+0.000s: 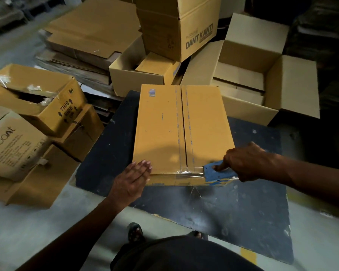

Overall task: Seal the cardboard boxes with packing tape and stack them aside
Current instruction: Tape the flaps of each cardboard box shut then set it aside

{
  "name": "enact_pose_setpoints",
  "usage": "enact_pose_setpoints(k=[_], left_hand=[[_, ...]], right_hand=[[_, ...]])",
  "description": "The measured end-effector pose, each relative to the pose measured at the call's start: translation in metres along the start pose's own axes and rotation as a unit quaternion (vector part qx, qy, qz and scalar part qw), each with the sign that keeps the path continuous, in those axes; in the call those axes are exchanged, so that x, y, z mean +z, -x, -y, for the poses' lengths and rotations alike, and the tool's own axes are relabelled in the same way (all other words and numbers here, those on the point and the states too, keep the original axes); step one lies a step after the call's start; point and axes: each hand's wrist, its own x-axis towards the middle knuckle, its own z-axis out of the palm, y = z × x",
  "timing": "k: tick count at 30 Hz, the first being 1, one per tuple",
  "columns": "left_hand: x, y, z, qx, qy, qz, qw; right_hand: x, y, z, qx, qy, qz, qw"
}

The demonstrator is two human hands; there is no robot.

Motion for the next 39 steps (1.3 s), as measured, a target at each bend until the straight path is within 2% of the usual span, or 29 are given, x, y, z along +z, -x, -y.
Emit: enact_pose_setpoints(k=[10,13,16,19,21,23,30,39], left_hand=[[-0.013,-0.004,-0.007,-0.037,0.037,0.045,0.998],[-0.030,-0.015,-0.017,-0.084,0.050,0.093,0.991],[-0.048,-0.058,-0.058,-0.120,0.028,0.147,0.981],[-0.033,-0.122,-0.132,-0.025,0.064,0.180,0.981],[-0.008,-0.156,-0.177,0.033,0.092,0.232,0.968],[0.015,-0.169,-0.197,0.013,0.100,0.274,0.956],[0.034,-0.154,-0.198,-0.034,0.138,0.290,0.946],[0.034,-0.161,-0.197,-0.021,0.140,0.262,0.955]], right_hand=[[0.029,0.025,-0.051,0.026,0.005,0.044,0.999],[0.036,0.025,-0.057,0.008,0.007,0.036,0.999],[0.041,0.023,-0.064,-0.011,-0.011,0.020,1.000],[0.041,0.022,-0.070,-0.033,-0.022,-0.002,0.999],[0.043,0.021,-0.070,-0.043,-0.020,-0.010,0.999],[0.048,0.021,-0.073,-0.046,-0.017,-0.021,0.999],[0.078,0.031,-0.098,-0.054,-0.074,-0.055,0.994],[0.123,0.063,-0.152,0.004,-0.122,-0.033,0.992]])
